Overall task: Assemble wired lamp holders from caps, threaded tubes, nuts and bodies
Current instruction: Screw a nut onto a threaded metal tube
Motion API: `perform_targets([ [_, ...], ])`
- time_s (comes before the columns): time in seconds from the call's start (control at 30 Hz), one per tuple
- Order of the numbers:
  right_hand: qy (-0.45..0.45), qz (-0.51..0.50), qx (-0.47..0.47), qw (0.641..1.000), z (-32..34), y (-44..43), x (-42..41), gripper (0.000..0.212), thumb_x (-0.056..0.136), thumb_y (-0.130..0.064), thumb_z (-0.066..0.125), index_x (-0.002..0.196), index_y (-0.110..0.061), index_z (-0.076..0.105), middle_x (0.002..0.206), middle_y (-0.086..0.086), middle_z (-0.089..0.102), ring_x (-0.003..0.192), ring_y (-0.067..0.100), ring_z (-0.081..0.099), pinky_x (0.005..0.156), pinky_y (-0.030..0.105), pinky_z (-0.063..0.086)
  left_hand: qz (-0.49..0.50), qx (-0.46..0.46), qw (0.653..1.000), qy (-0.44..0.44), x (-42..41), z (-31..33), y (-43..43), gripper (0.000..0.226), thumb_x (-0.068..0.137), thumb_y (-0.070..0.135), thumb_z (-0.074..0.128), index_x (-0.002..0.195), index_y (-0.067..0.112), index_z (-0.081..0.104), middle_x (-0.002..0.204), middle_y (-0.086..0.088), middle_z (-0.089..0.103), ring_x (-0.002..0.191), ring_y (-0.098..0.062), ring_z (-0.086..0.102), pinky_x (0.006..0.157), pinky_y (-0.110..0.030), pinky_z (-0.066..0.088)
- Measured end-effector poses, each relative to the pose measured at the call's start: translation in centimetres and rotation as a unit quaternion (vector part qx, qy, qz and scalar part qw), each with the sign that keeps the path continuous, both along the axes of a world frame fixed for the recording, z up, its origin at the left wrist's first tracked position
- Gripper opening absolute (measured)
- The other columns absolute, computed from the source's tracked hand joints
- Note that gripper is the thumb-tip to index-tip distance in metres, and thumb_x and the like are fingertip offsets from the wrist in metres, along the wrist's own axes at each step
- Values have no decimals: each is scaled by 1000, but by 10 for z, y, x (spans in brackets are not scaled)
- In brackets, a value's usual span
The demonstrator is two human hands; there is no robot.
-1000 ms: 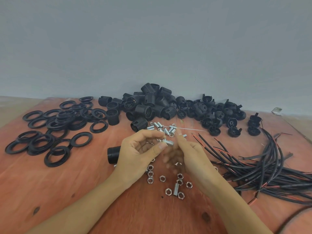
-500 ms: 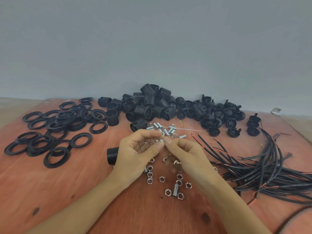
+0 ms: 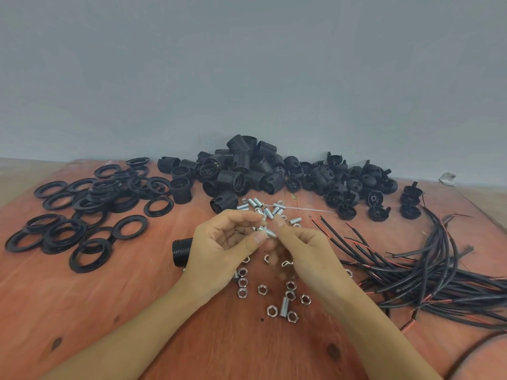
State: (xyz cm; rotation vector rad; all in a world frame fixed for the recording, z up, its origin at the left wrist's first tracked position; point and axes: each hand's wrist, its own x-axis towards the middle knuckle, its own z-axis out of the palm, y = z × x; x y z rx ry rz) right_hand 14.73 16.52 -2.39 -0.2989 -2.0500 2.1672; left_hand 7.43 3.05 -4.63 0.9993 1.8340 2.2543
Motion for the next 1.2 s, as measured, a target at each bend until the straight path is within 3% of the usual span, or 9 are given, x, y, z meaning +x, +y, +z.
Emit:
perform_targets([
  [0.33, 6, 1, -20, 1000, -1, 2, -1, 45, 89, -52, 54, 71, -14, 71, 63, 5, 66, 50, 12, 56, 42, 21, 42, 5, -1, 1000, -12, 0, 2, 1, 23, 75, 11, 73, 98, 13, 70, 92, -2, 75, 86, -13, 69, 78, -20, 54],
  [0.47, 37, -77, 123, 989, -1, 4, 1, 49, 96, -50, 46, 64, -19, 68, 58, 5, 65, 46, 16, 56, 42, 26, 44, -11, 10, 999, -38, 2, 1, 0, 20, 76, 11, 72, 96, 13, 73, 93, -6, 76, 88, -16, 72, 77, -21, 56],
  [0.6, 136, -267, 342, 891, 11, 39, -1, 28, 94, -46, 49, 83, -28, 66, 72, -6, 66, 66, 13, 60, 58, 23, 50, -37, 18, 993, -108, 4, -1, 3, 19, 78, 16, 69, 96, 17, 76, 89, -14, 75, 88, -26, 73, 80, -31, 59],
  [0.7, -43, -294, 510, 807, 9, 83, -12, 34, 93, -37, 58, 120, -18, 66, 119, 7, 64, 111, 29, 57, 92, 44, 49, -33, -10, 994, -99, 5, 0, 4, 20, 79, 19, 67, 95, 22, 78, 80, -9, 74, 75, -18, 71, 69, -24, 56],
  [0.77, -167, -243, 540, 789, -1, 99, -17, 43, 93, -34, 58, 131, -15, 60, 131, 13, 59, 121, 36, 52, 98, 49, 46, -28, -26, 996, -78, 6, 1, 4, 20, 78, 20, 68, 96, 24, 77, 81, -4, 73, 70, -12, 67, 64, -20, 53],
  [0.93, -191, -266, 518, 790, -14, 105, -21, 24, 91, -20, 62, 111, -9, 70, 121, 17, 62, 109, 37, 58, 83, 40, 48, -14, -71, 996, -53, 4, 0, 3, 30, 70, 19, 77, 99, 17, 74, 99, -1, 76, 93, -14, 71, 82, -20, 54],
  [1.03, -116, -296, 503, 804, -9, 105, -19, 15, 92, -18, 64, 98, -9, 74, 110, 14, 67, 100, 32, 61, 82, 36, 47, -4, -75, 995, -59, 5, 0, 4, 26, 71, 18, 75, 97, 14, 75, 93, -3, 77, 86, -13, 72, 77, -18, 54],
  [1.1, -1, -305, 455, 836, 1, 97, -13, 8, 89, -18, 68, 89, -12, 74, 106, 5, 69, 94, 15, 64, 85, 29, 49, -3, -56, 995, -77, 5, 0, 5, 24, 75, 19, 72, 96, 10, 75, 85, -7, 77, 74, -12, 71, 69, -18, 55],
  [1.2, 113, -230, 263, 930, 17, 73, 0, 10, 80, -16, 79, 74, -23, 73, 95, -13, 74, 83, -9, 66, 73, 3, 46, 6, -40, 996, -85, 5, -1, 6, 23, 80, 24, 66, 94, 8, 75, 75, -7, 74, 65, -12, 67, 61, -18, 53],
])
